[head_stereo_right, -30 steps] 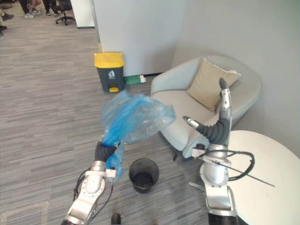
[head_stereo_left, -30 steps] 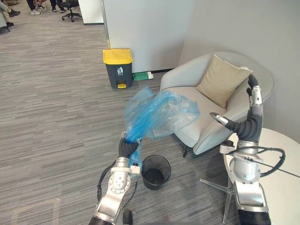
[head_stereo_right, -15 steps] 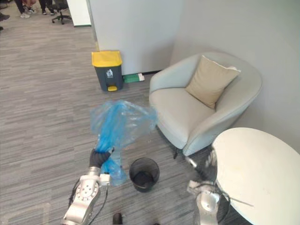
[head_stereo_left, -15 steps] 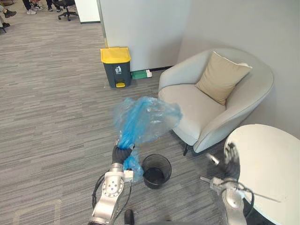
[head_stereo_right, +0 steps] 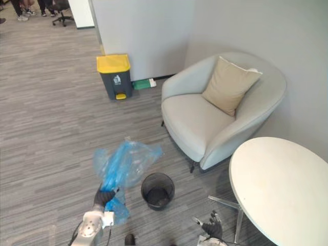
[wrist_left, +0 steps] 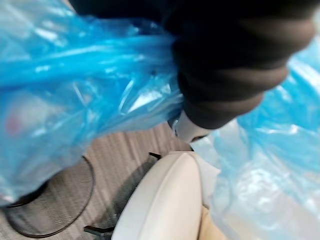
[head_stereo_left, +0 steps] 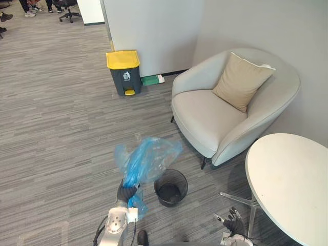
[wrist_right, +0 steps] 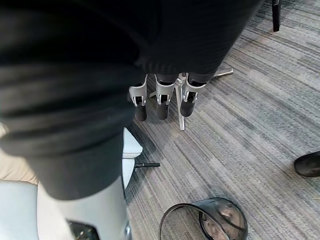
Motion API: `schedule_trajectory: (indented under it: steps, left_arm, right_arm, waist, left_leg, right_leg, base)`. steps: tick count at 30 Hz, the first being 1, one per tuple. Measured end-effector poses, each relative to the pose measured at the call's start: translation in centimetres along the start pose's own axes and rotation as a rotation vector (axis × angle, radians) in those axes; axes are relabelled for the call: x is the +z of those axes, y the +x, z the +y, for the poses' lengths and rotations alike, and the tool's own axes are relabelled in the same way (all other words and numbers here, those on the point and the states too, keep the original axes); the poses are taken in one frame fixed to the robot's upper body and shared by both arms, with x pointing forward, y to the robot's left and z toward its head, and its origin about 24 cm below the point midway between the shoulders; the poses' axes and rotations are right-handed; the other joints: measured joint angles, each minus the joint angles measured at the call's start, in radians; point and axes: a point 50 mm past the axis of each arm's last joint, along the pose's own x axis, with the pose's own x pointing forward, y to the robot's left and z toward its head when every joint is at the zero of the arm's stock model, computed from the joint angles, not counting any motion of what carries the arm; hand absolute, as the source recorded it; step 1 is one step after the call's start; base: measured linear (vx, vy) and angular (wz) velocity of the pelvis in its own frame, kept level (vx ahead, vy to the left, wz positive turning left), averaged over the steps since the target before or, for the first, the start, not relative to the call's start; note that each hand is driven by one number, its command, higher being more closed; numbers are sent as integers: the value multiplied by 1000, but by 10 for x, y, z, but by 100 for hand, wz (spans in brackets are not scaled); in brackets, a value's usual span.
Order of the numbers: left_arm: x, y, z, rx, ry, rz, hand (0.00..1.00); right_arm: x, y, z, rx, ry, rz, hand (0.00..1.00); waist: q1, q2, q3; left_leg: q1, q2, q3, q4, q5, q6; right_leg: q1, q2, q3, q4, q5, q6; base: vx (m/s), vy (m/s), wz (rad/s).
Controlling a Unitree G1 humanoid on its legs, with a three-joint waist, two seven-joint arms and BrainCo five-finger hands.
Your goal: Gather rubbish on tea table into small bin, then transfer packed bag to large trash can.
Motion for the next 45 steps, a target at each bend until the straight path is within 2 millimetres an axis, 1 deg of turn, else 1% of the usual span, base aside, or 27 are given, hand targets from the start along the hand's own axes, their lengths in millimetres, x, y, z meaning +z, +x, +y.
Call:
schedule_trajectory:
  steps: [3,5,7,8,9,10,11,12,14,18,20,21,22,23,24,25,26,27,28,29,31,33,35,37,40,42,45]
  left_arm:
    - [5,3,1,4,-5,-18,100]
    - [12,5,0,4,-11,-45,100]
    - [15,5,-1,9,-20,-61,100]
    - [17,6,-3,8,-37,-67,100]
    - [20,8,-6,4,-57,-73,100]
    - [21,8,-8,4,-64,-75,100]
    - [22,9,-12,1,-85,-79,100]
    - [23,9,-13,-8,-90,-82,100]
    - [27,11,-12,-16,-74,-99,100]
    - [25,11,-7,-47,-11,-98,100]
    - [27,12,-9,-65,-1,-108,100]
    - [28,13,-10,-69,-4,-111,100]
    - [28,12,-13,-87,-3,-109,100]
    - [28,12,-14,-90,-2,-108,100]
    - [29,12,-15,-91,4,-113,100]
    - [29,13,-14,-90,9,-114,100]
    - [29,13,-13,-86,12,-115,100]
    - [33,14,-10,-78,17,-133,100]
    - [33,13,-11,-82,13,-133,100]
    - [34,16,-13,-84,10,-131,100]
    - [34,14,-18,-96,2,-129,100]
    - [33,13,-23,-123,5,-126,100]
    - [29,11,-29,-138,-4,-111,100]
    - [27,9,-29,-147,-5,-103,100]
    - [24,3,-28,-143,-20,-96,100]
    - [31,-1,-30,-139,-57,-129,100]
    - [34,0,-33,-146,-68,-140,100]
  right_arm:
    - [11,5,8,28,-8,-36,0]
    - [19,9,11,39,-20,-59,0]
    - [26,13,13,36,-20,-79,0]
    - [32,15,15,33,-15,-97,0]
    - [37,17,15,26,-18,-110,0]
    - [38,17,14,21,-21,-114,0]
    - [40,18,9,9,-33,-119,0]
    - [39,18,6,-4,-36,-114,0]
    - [36,17,13,12,-25,-103,0]
    - [34,17,24,28,-4,-81,0]
    - [36,20,25,29,-12,-81,0]
    - [36,22,25,29,-16,-73,0]
    - [37,23,25,31,-23,-62,0]
    - [37,23,26,32,-23,-63,0]
    - [36,22,28,38,-24,-59,0]
    - [34,21,30,46,-19,-55,0]
    - [31,20,30,44,-19,-44,0]
    - [25,17,29,46,-18,-33,0]
    - [22,16,25,40,-26,-27,0]
    - [15,15,22,35,-36,9,0]
    - [10,12,19,30,-37,16,0]
    - [1,8,13,12,-22,42,0]
    - [0,7,10,6,-27,47,0]
    - [3,8,13,18,-22,31,0]
    - [6,4,13,29,-17,1,0]
    - [18,5,17,47,-19,-52,0]
    - [27,9,21,54,-20,-77,0]
  waist:
    - [5,0,53]
    - [12,1,61]
    - [15,-1,64]
    - [15,-4,63]
    - [13,-9,65]
    - [11,-8,65]
    - [1,0,61]
    - [-8,0,55]
    - [-4,-15,45]
    - [1,-21,42]
    - [3,-11,48]
    - [4,-6,53]
    - [13,-6,68]
    - [13,-4,73]
    - [7,-5,87]
    - [-3,2,99]
    - [-9,-2,101]
    - [-19,-29,114]
    - [-14,-21,116]
    - [-22,-42,123]
    - [-32,-31,122]
    - [-59,-27,120]
    - [-49,-8,108]
    - [-45,-4,107]
    - [-18,3,110]
    - [23,13,108]
    - [33,9,109]
  left_leg:
    - [-62,-14,-35,62,-4,7]
    - [-118,-23,-57,94,-8,12]
    - [-146,-20,-15,104,-50,36]
    - [-156,3,105,132,-83,49]
    - [-157,31,252,192,-112,95]
    - [-156,47,307,226,-131,116]
    - [-151,81,400,277,-137,95]
    - [-146,53,396,270,-138,77]
    - [-133,14,369,227,-125,85]
    - [-139,-32,309,219,-121,94]
    - [-186,-29,285,275,-181,111]
    - [-201,-24,280,295,-202,106]
    - [-204,-29,283,303,-230,107]
    - [-200,-32,281,297,-231,107]
    - [-184,-43,272,265,-230,104]
    - [-149,-49,270,192,-225,96]
    - [-127,-57,273,147,-237,76]
    - [-114,-63,280,244,-264,111]
    - [-89,-69,278,220,-261,118]
    - [-62,-93,268,215,-262,97]
    - [-62,-96,245,230,-277,96]
    - [-57,-111,187,261,-305,86]
    - [-48,-93,176,281,-314,75]
    - [-52,-77,187,350,-314,74]
    - [-137,10,232,752,-327,62]
    - [-238,118,221,958,-395,66]
    - [-317,126,156,864,-413,51]
  right_leg:
    - [-21,-19,-59,51,-25,3]
    - [-59,-31,-97,90,-46,4]
    - [-77,-53,-144,117,-57,3]
    - [-72,-77,-183,119,-57,4]
    - [-67,-114,-218,141,-66,17]
    - [-65,-126,-227,154,-70,23]
    - [-47,-146,-260,178,-83,42]
    - [-32,-169,-283,188,-87,50]
    - [-29,-181,-291,174,-69,51]
    - [0,-210,-312,160,-31,79]
    - [-15,-220,-321,192,-25,84]
    - [-29,-223,-318,216,-26,82]
    - [-106,-253,-282,368,-43,3]
    - [-135,-259,-267,422,-48,-36]
    - [-218,-240,-169,549,-85,-79]
    - [-264,-165,-87,599,-126,-22]
    - [-282,-131,-66,598,-140,-10]
    - [-307,-101,-55,589,-179,-8]
    - [-320,-80,-71,589,-197,-11]
    - [-340,-50,-74,545,-213,-43]
    - [-353,2,-70,460,-194,-65]
    - [-335,10,-64,384,-112,-102]
    - [-292,28,-79,333,-103,-107]
    - [-238,35,-88,288,-104,-107]
    - [-86,47,-61,195,-107,-115]
    - [-34,59,14,181,-140,-126]
    - [-2,26,69,160,-158,-103]
  base:
    - [19,1,43]
    - [-41,28,77]
    - [-17,50,76]
    - [63,130,77]
    - [93,174,79]
    - [125,184,79]
    - [141,210,92]
    - [125,209,86]
    - [101,214,53]
    - [58,141,46]
    - [20,90,29]
    - [-23,98,5]
    - [-22,130,-1]
    - [-15,147,-1]
    - [10,128,21]
    - [22,114,26]
    - [124,109,37]
    - [295,35,23]
    - [343,32,36]
    - [273,-24,23]
    - [193,9,43]
    - [307,-33,85]
    - [331,-35,33]
    - [324,-47,12]
    - [377,-64,-23]
    - [320,68,-82]
    - [339,146,-64]
